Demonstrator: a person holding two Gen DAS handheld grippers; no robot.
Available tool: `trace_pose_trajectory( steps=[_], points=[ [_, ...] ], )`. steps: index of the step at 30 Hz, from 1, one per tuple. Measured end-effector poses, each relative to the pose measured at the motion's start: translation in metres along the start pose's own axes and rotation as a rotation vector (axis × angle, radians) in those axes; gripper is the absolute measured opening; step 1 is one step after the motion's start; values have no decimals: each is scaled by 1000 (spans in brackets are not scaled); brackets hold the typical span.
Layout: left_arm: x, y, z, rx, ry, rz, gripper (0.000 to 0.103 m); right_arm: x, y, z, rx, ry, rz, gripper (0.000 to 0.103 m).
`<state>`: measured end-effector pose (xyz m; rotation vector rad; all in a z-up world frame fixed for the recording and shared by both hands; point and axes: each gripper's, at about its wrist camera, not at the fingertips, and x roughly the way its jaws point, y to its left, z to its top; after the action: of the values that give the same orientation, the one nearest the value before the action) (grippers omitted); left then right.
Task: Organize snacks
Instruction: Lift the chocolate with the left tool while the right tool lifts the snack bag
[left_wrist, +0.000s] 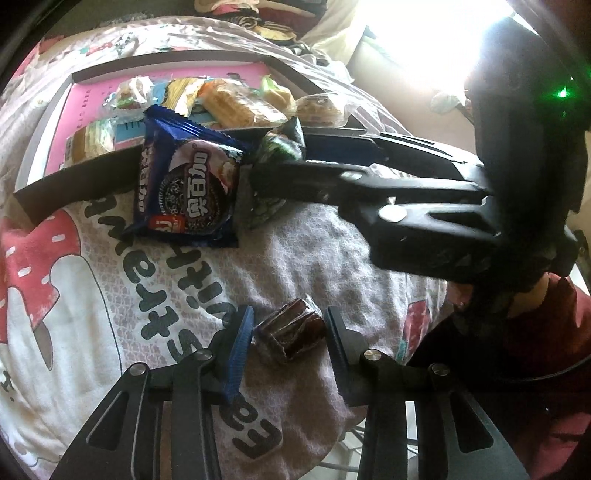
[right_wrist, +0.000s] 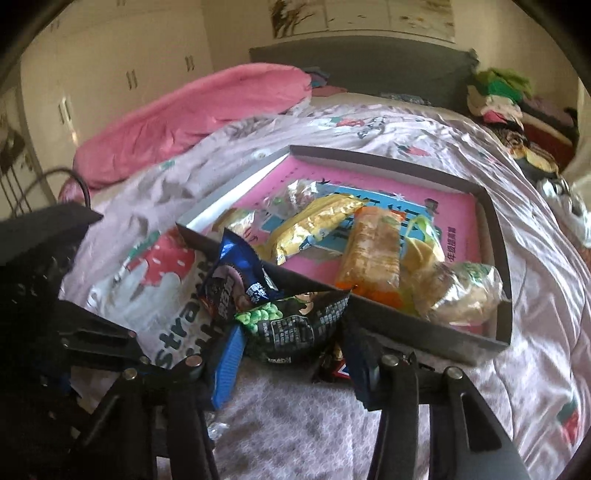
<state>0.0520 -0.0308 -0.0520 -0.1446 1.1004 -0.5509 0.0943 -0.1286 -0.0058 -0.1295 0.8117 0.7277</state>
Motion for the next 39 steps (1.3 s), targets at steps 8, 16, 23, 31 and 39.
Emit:
trace_pose_trajectory(
  steps=[8,16,23,31,39],
  points=[
    [-1,-3,3,4,-20,2,40,-16,-13,-2,108,-40,41,49],
    [-15,-2,6,-12,-73,-7,40,-28,-23,-1,185,-87,60,49],
    [-24,2,9,-25,-114,-9,40,-25,-28,3,247,-110,99,49],
    [-26,3,9,-34,-126,-10,40,-12,-30,2,302,-72,141,49],
    [-26,5,8,-38,-120,-2,40,-2,-15,5,213,-45,70,51]
  ],
)
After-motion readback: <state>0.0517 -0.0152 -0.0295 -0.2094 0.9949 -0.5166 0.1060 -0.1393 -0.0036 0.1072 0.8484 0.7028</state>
